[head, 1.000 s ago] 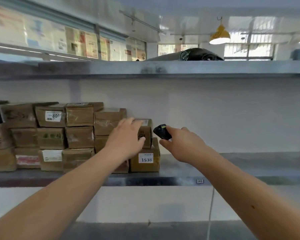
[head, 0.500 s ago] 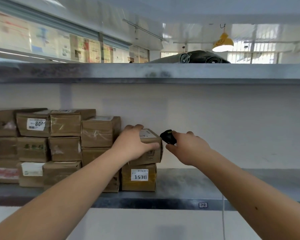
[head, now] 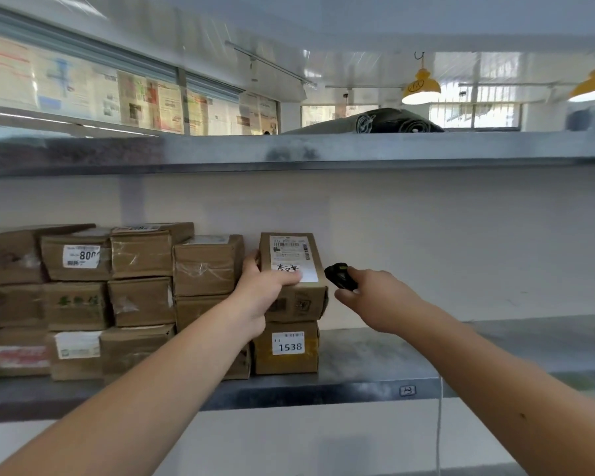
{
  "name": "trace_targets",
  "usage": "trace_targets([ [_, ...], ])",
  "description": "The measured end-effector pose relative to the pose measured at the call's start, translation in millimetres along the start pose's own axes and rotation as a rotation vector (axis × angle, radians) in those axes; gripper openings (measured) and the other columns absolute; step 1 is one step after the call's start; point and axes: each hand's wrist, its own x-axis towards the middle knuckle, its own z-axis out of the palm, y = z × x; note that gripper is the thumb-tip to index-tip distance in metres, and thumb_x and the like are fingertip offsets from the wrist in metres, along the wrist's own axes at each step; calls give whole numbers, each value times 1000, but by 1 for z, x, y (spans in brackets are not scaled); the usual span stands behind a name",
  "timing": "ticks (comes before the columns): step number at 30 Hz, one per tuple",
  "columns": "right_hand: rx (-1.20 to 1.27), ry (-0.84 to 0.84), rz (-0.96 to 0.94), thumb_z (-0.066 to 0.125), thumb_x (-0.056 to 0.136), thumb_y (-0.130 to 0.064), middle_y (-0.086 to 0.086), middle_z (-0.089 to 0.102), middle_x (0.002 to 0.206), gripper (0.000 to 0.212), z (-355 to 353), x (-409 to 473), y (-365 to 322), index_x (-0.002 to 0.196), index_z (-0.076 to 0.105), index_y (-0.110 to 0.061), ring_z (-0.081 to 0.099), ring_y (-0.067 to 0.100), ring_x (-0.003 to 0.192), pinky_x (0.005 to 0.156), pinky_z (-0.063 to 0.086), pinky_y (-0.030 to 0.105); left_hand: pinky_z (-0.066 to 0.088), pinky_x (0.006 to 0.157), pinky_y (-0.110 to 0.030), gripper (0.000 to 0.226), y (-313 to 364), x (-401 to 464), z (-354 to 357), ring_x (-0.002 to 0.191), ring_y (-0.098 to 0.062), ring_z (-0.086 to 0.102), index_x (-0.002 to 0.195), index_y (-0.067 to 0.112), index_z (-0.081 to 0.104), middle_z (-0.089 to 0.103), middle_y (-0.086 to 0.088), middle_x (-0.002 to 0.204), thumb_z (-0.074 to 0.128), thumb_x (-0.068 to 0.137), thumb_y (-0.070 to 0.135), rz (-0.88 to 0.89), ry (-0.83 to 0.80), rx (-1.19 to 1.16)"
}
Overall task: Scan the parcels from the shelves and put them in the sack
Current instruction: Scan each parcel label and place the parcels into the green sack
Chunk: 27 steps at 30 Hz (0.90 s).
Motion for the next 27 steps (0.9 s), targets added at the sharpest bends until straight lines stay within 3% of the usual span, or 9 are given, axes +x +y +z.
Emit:
trace_targets([
  [2,14,42,2,48,98,-57,3,63,95,47,-2,-9,0,134,54,-29,63,19,76,57,45,31,43,113,-55,120,-1,-10,-8,125,-21,56,151,65,16,57,5,143,92,75,11,109,-53,94],
  [5,12,75,1,48,98,-59,0,64,96,48,-4,-27,-7,137,53,-32,62,14,73,54,44,27,30,122,-62,132,3,-25,-22,151,-29,33,134,87,6,31,4,166,99,59,31,247,-139,279],
  [9,-2,56,4,48,98,-59,1,64,95,45,-10,-57,-17,134,52,-32,62,15,73,55,44,29,30,123,-60,134,0,-42,-36,149,-29,29,140,83,12,19,6,165,101,45,48,325,-218,392],
  [15,33,71,42,49,98,-55,0,63,84,32,-24,-106,-31,118,57,-32,61,18,69,53,39,32,31,112,-43,135,-15,-59,-45,132,-13,29,142,81,11,19,24,142,99,41,67,449,-232,394],
  [24,29,-37,109,42,101,-61,-4,65,83,46,-33,-177,-63,142,50,-41,63,14,67,51,42,29,11,114,-24,129,-30,-77,-58,136,-10,20,142,79,9,4,17,158,100,56,49,651,-179,523],
  [27,54,-96,146,44,99,-58,-5,66,79,38,-34,-201,-74,128,59,-39,63,15,66,54,43,31,16,116,-27,127,-40,-80,-65,139,-11,19,146,75,14,2,16,160,101,58,44,706,-167,546],
])
